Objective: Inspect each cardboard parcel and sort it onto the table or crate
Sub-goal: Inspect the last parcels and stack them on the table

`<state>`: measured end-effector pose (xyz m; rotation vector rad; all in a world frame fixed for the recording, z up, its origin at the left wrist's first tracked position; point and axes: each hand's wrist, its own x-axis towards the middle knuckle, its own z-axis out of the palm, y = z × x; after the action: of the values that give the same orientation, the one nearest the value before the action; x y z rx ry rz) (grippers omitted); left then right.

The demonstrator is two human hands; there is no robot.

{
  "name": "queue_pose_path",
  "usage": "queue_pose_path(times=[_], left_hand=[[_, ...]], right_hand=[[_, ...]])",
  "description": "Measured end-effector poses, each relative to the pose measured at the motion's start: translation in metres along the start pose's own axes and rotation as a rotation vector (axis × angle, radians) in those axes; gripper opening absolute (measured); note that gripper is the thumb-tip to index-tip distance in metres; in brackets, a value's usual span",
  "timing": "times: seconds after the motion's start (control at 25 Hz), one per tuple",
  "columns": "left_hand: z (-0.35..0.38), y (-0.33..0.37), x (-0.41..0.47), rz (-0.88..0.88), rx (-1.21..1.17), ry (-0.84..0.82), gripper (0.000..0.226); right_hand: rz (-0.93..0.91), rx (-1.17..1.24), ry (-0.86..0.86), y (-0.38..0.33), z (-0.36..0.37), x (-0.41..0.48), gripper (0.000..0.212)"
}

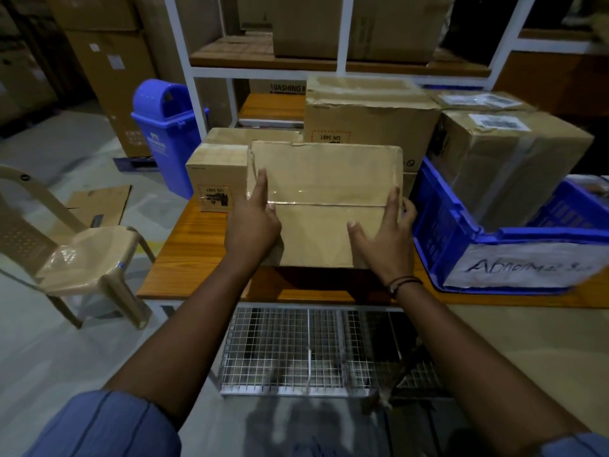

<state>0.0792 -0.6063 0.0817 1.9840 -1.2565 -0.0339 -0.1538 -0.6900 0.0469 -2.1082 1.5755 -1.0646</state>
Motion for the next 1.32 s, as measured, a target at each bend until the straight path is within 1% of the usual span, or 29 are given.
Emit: queue_pose_path(times=[0.08,0.16,0.24,0.32,0.4,0.48,0.56,0.64,0.76,0.88,1.08,1.32], left_hand=[[-0.023,0.003,0.002,0.001,-0.185,0.120,0.052],[-0.047,0.006,0.009,-0.092,-0.365,0.166,0.040],[-0.062,0.007,0.014,-0.122,-0.437,0.130,0.034],[-0.067,0.010,0.013,-0.066,-0.465,0.051,0.035],[-0.062,0.014,0.015,0.003,-0.376,-0.003,0.047],[-0.048,0.023,0.019,0.006,-0.145,-0.036,0.063],[-0.030,0.035,0.019,0.013,0.122,-0.006,0.069],[-0.017,0.040,0.019,0.063,0.284,0.066,0.071],[-0.009,0.034,0.027,0.069,0.334,0.101,0.074],[-0.006,0.033,0.035,0.057,0.365,0.098,0.077],[-0.006,0.031,0.040,0.065,0.340,0.100,0.078],[-0.008,0.022,0.045,0.098,0.331,0.095,0.075]], right_hand=[[-0.038,0.154,0.028,-0.002,-0.022,0.002,0.096],[-0.075,0.241,0.076,-0.007,-0.045,0.009,0.087],[-0.133,0.213,0.099,-0.013,-0.057,0.015,0.082],[-0.148,0.136,0.066,-0.021,-0.061,0.024,0.078],[-0.112,0.029,0.050,-0.029,-0.059,0.034,0.075],[-0.060,-0.134,0.073,-0.042,-0.051,0.041,0.076],[-0.054,-0.303,0.056,-0.059,-0.035,0.040,0.079],[-0.144,-0.425,0.015,-0.076,-0.014,0.032,0.083],[-0.233,-0.507,0.015,-0.083,0.005,0.027,0.086],[-0.224,-0.520,-0.007,-0.080,0.008,0.038,0.085],[-0.262,-0.509,-0.063,-0.080,0.004,0.047,0.085],[-0.165,-0.564,0.003,-0.066,-0.005,0.044,0.086]])
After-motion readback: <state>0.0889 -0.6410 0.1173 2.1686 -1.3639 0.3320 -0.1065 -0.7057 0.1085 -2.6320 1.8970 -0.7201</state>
